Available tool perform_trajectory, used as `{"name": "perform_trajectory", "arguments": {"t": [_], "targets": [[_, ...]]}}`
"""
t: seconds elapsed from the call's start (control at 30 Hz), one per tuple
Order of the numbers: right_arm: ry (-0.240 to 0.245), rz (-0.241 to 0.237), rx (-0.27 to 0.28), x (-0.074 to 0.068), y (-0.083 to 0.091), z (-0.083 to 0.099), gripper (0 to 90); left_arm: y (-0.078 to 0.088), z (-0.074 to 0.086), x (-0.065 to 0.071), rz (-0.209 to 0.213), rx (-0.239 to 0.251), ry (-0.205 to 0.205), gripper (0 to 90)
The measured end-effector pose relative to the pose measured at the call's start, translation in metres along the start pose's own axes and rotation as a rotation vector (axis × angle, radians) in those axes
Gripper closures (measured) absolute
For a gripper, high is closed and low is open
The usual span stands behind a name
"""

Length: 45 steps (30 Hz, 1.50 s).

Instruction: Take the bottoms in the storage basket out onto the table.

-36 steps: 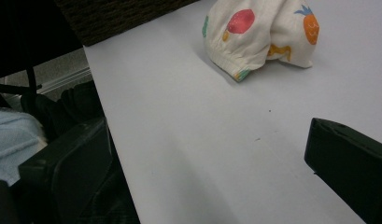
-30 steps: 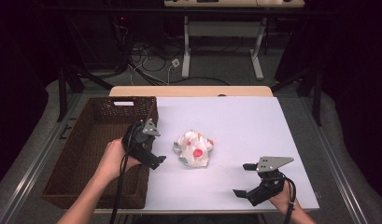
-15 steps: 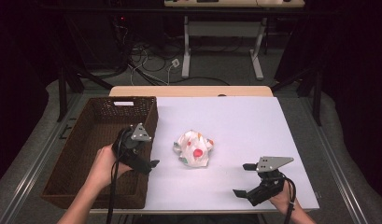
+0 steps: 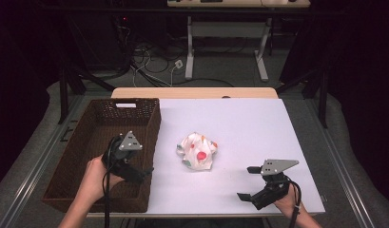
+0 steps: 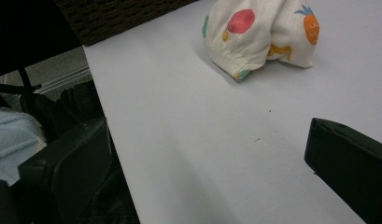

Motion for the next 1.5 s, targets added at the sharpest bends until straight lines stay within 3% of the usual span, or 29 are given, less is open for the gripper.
{"name": "perform_trajectory", "arguments": {"t": [0.73,0.97,1.1,1.5], "targets": [[0.004,-0.001,-0.007,0.000,0.000,0.000,0.1,0.025,0.022,0.002,-0.043,0.074,0.047,0.0],[0.004,-0.001,-0.008,0.000,0.000,0.000,0.2,0.030,0.031,0.002,-0.059,0.085,0.051,0.0],[0.004,0.000,-0.004,0.000,-0.001,0.000,0.1,0.033,0.036,0.002,-0.061,0.093,0.076,0.0],[0.004,0.000,-0.008,0.000,0.000,0.000,0.2,0.041,0.048,0.002,-0.089,0.109,0.080,0.0]]}}
Point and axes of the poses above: each handheld gripper's, and its own axes: y roughly backward along the jaws, z roughly out of its underside, x roughly to its right, the point moved 6 cm from there along -y, roughly forward along the jaws, and after that the axes turned 9 degrees about x, right-handed, at the moved point
